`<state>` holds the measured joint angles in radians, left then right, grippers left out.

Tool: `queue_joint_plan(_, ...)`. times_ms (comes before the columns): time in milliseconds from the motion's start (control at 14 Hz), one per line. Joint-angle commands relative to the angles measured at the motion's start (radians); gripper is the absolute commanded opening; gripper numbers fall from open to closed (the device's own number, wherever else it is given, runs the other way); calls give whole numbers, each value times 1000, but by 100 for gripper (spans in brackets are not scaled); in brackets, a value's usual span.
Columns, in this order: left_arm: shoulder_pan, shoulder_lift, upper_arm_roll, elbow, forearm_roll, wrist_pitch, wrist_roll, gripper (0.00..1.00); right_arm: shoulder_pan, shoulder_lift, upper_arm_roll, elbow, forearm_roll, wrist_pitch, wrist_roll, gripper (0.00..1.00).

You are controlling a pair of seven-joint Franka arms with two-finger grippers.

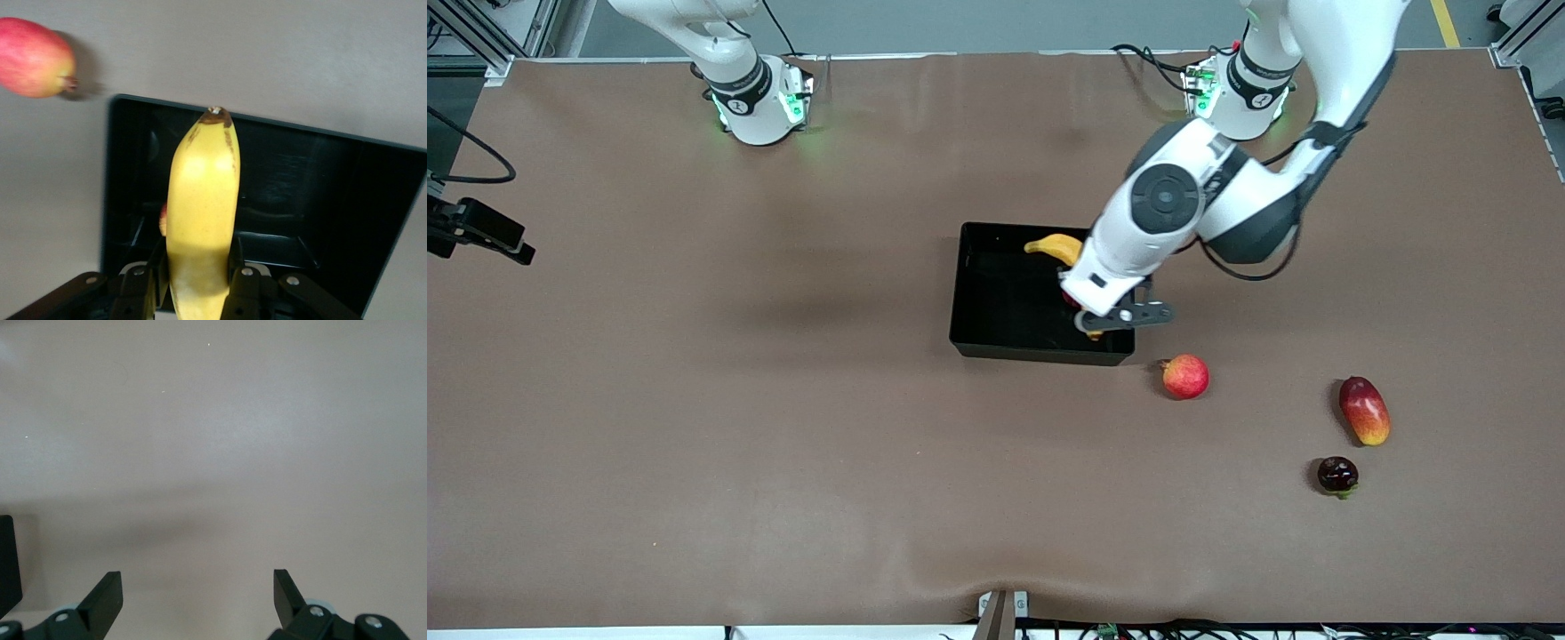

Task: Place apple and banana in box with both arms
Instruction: 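Carry the banana into the black box with the left gripper, then open the left gripper to release the banana and lift away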

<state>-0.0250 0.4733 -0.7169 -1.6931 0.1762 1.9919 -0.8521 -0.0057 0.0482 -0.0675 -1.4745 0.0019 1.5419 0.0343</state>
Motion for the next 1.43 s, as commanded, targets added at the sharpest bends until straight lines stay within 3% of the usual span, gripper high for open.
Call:
queue_joint_plan(0, -61, 63, 2, 30, 63, 33, -79, 0, 1, 7, 5, 20, -11, -8, -1, 100)
queue_joint_plan(357, -157, 181, 4, 47, 233, 116, -240, 0, -5, 9, 5, 20, -14, -6, -1, 100)
queue_joint_plan(643, -199, 248, 7, 49, 261, 178, -245, 0, -7, 7, 5, 22, -14, -6, -1, 100)
queue_joint_plan(857, -291, 264, 98, 52, 259, 203, -245, 4, -7, 7, 5, 20, -16, -6, -1, 100)
queue_joint_plan(929, -317, 281, 128, 52, 259, 221, -243, 29, -7, 7, 5, 22, -16, -6, -1, 100)
queue_joint_plan(1000, -338, 288, 157, 53, 258, 244, -243, 42, -7, 7, 3, 20, -16, -6, -1, 100)
queue_joint_plan(1071, -352, 291, 181, 53, 258, 266, -243, 62, -7, 7, 3, 20, -13, -8, -1, 100)
queue_joint_plan(1143, -363, 289, 194, 53, 259, 271, -240, 97, -4, 7, 5, 20, -13, -9, -1, 100)
queue_joint_plan(1357, -345, 253, 198, 72, 261, 249, -232, 100, -3, 7, 5, 20, -13, -11, -1, 100)
